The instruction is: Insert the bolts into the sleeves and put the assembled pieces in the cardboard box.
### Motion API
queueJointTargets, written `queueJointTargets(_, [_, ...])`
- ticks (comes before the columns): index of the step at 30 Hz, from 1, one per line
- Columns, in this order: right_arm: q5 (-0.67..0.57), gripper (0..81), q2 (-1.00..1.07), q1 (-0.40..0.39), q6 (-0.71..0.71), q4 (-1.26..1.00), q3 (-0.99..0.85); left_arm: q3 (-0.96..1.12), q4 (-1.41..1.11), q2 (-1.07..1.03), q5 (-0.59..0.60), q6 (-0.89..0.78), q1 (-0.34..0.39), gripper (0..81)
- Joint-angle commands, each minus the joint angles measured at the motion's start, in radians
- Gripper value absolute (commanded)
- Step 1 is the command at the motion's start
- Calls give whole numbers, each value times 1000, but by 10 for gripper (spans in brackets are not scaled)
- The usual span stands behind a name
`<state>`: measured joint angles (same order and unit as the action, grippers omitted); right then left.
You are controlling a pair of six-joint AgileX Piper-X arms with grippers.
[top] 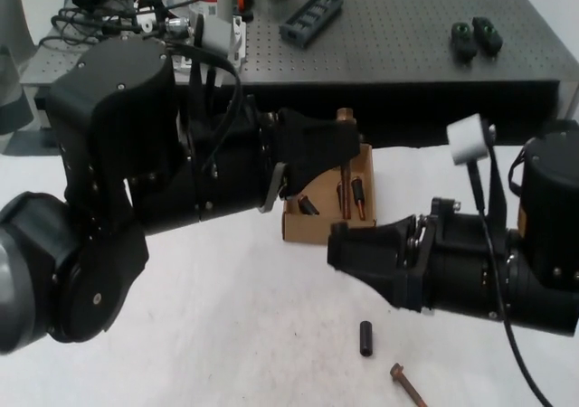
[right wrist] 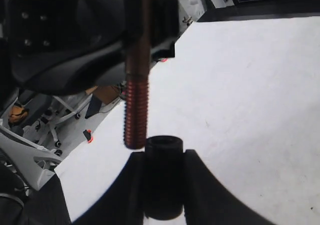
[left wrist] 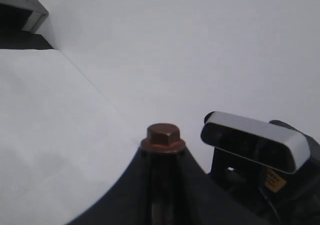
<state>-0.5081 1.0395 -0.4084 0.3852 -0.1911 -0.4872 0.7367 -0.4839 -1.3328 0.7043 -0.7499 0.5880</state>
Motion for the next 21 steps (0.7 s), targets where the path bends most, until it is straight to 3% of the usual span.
queueJointTargets(1, [4,38,-22,-2,3,-37,-4,4,-26,7,-13,14,5,7])
queueJointTargets(21, [-27,38,-24,-2,20,43,-4,4,-19,7,-72,32,5,7])
